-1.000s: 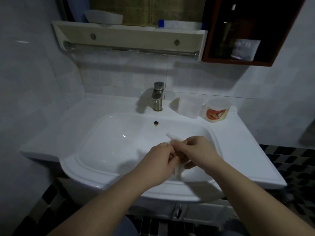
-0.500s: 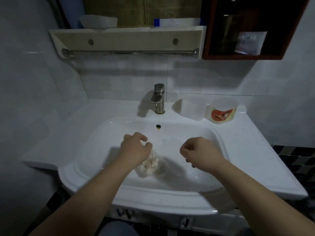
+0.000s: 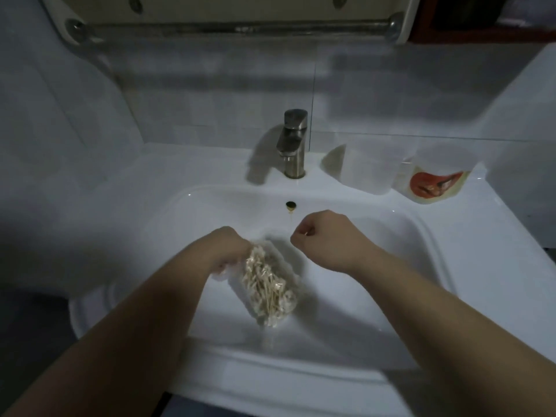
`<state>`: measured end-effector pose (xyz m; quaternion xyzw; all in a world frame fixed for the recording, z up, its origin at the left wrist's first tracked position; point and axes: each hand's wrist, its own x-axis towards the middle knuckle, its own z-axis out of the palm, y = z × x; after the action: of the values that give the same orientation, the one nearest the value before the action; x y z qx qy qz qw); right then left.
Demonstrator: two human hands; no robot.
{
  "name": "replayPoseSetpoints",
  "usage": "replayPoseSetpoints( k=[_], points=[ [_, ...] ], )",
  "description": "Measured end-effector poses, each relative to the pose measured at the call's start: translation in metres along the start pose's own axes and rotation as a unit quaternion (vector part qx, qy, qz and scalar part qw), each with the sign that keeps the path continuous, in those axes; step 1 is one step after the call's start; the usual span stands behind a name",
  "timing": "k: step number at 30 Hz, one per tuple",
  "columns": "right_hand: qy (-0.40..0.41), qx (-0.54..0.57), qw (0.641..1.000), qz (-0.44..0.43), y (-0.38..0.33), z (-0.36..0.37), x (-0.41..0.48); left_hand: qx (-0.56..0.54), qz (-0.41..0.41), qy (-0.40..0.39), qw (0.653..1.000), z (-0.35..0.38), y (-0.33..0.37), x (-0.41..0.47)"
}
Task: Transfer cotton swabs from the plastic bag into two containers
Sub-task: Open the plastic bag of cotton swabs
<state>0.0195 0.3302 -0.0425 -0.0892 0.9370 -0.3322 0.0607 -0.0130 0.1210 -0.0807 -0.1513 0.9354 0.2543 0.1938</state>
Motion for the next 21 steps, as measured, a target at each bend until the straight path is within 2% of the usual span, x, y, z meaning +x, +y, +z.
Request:
replayPoseSetpoints(
  k=[3, 5, 8, 11, 14, 18, 21],
  points=[
    [0.012, 0.056, 0.998, 0.012, 0.001, 0.006, 0.005, -0.085, 0.038, 0.022, 0.995, -0.002, 0.011, -0.003],
    [0.02, 0.095, 0.995, 0.02, 0.005, 0.013, 0.005, -0.14, 0.072, 0.001, 0.988, -0.003, 0.024, -0.014],
    [0.076, 0.097, 0.992, 0.019, 0.014, 0.018, 0.005, -0.238, 0.13, 0.002, 0.963, -0.001, 0.044, -0.023],
    [0.15, 0.125, 0.981, 0.004, 0.019, 0.011, 0.005, -0.295, 0.205, 0.064, 0.931, 0.011, 0.052, -0.031],
    [0.181, 0.164, 0.97, 0.013, 0.021, 0.005, 0.008, -0.297, 0.258, 0.06, 0.917, 0.026, 0.054, -0.037],
    [0.196, 0.152, 0.967, 0.066, 0.024, 0.001, 0.015, -0.303, 0.268, 0.029, 0.914, 0.031, 0.053, -0.035],
    [0.157, 0.195, 0.964, 0.084, 0.025, -0.004, 0.013, -0.357, 0.258, 0.002, 0.898, 0.031, 0.053, -0.036]
  ],
)
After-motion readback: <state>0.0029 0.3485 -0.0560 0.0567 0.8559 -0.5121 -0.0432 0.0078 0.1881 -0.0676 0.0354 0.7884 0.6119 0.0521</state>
